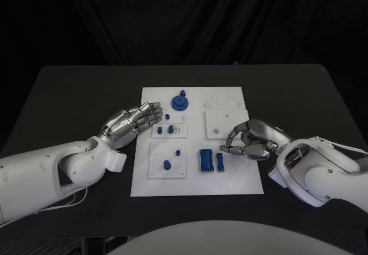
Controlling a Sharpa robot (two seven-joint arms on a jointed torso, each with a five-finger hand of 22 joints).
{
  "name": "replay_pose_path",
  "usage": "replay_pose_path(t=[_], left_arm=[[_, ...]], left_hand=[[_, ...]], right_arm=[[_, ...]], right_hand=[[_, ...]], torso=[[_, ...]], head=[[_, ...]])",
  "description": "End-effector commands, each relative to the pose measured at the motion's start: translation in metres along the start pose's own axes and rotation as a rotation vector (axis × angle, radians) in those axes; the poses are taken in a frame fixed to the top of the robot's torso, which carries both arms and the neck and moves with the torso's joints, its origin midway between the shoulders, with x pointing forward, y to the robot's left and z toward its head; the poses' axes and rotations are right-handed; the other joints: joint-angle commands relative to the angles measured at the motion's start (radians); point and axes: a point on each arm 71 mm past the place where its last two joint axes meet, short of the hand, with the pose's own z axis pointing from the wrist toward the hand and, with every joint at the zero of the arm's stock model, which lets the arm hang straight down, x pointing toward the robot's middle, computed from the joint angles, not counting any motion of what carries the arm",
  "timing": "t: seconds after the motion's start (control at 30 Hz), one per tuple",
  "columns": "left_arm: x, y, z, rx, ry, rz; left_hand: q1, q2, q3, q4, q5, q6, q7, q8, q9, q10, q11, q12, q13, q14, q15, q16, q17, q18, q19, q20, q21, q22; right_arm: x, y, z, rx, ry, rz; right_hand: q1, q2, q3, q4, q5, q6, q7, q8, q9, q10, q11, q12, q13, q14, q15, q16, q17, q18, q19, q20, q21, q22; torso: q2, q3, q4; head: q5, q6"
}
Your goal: Assemble the parts on the task board
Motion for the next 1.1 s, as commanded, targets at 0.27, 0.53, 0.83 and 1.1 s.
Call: replay_pose_path(t=[0.27,0.53,0.83,1.1], left_arm=[[0.005,-0.017,-0.011,0.213,0.007,0.085],[0.009,-0.027,-0.023,0.284,-0.007,0.106],[0.012,-0.031,-0.028,0.305,-0.02,0.087],[0.011,-0.029,-0.025,0.299,-0.03,0.065]], left_hand=[[-0.026,-0.026,0.004,0.025,0.003,0.042,0.07,0.02,0.003,0.049,-0.014,0.03,0.001,0.005,-0.011,0.009,-0.001,-0.011,0.017,-0.024,0.007,0.002],[-0.05,-0.033,-0.025,0.072,-0.009,0.036,0.054,0.02,0.0,0.037,-0.049,-0.004,-0.002,-0.031,-0.046,-0.081,-0.009,-0.016,-0.006,-0.062,-0.003,-0.006],[-0.047,-0.029,-0.033,0.083,-0.013,0.035,0.05,0.02,-0.001,0.035,-0.055,-0.018,-0.002,-0.036,-0.049,-0.099,-0.01,-0.018,-0.017,-0.067,-0.007,-0.011],[-0.036,-0.027,-0.031,0.08,-0.003,0.029,0.052,0.018,-0.002,0.03,-0.05,-0.027,-0.002,-0.039,-0.042,-0.103,-0.01,-0.006,-0.018,-0.046,-0.007,-0.01]], right_arm=[[-0.004,0.004,0.0,-0.172,-0.045,-0.094],[0.002,0.001,-0.003,-0.205,-0.021,-0.142],[0.013,-0.003,-0.005,-0.216,0.018,-0.156],[0.019,-0.003,-0.005,-0.213,0.049,-0.16]], right_hand=[[0.049,0.01,0.003,-0.001,-0.014,-0.017,0.026,-0.101,-0.091,0.103,0.028,0.002,0.263,0.104,0.026,0.003,0.263,-0.014,0.04,0.027,0.012,0.209],[0.054,0.006,-0.005,0.0,-0.03,-0.009,0.032,-0.196,-0.166,0.103,0.022,0.002,0.263,0.104,0.024,0.003,0.263,-0.016,0.044,0.029,0.028,0.214],[0.072,0.01,-0.002,-0.003,-0.021,0.02,0.03,-0.257,-0.221,0.103,0.017,0.002,0.263,0.104,0.019,0.003,0.263,-0.02,0.05,0.023,0.042,0.218],[0.148,0.012,0.021,-0.022,0.181,0.039,0.032,-0.335,-0.299,0.103,0.015,0.002,0.263,0.104,0.017,0.003,0.263,-0.019,0.048,0.021,0.042,0.217]], torso=[[0.0,-0.0002,0.0008],[0.0,0.0,0.0013],[-0.002,0.0011,-0.002],[-0.001,0.0026,-0.0035]], head=[[0.001,0.0],[0.0,0.0],[0.004,0.0],[0.0,0.0]])
